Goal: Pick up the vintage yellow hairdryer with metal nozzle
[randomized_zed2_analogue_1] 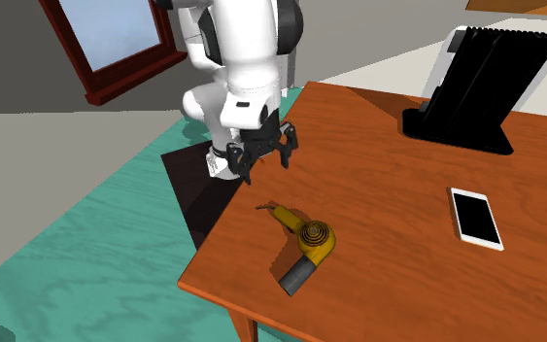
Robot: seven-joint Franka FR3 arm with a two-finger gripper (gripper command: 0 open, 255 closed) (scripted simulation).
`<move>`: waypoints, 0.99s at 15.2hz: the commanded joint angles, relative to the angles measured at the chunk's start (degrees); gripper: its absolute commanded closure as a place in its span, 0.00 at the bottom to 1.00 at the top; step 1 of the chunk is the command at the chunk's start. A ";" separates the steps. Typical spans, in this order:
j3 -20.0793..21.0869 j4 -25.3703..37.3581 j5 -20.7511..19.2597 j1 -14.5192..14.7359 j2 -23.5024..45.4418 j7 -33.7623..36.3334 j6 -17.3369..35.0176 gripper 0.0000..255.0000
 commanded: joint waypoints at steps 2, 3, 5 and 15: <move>-1.86 3.06 3.11 1.26 5.61 -4.37 4.10 0.00; -2.40 4.28 4.36 1.67 7.60 -5.89 5.27 0.00; -3.35 6.99 7.12 2.41 11.65 -9.05 7.28 0.00; -4.25 6.71 12.16 3.07 18.38 -14.61 14.65 0.00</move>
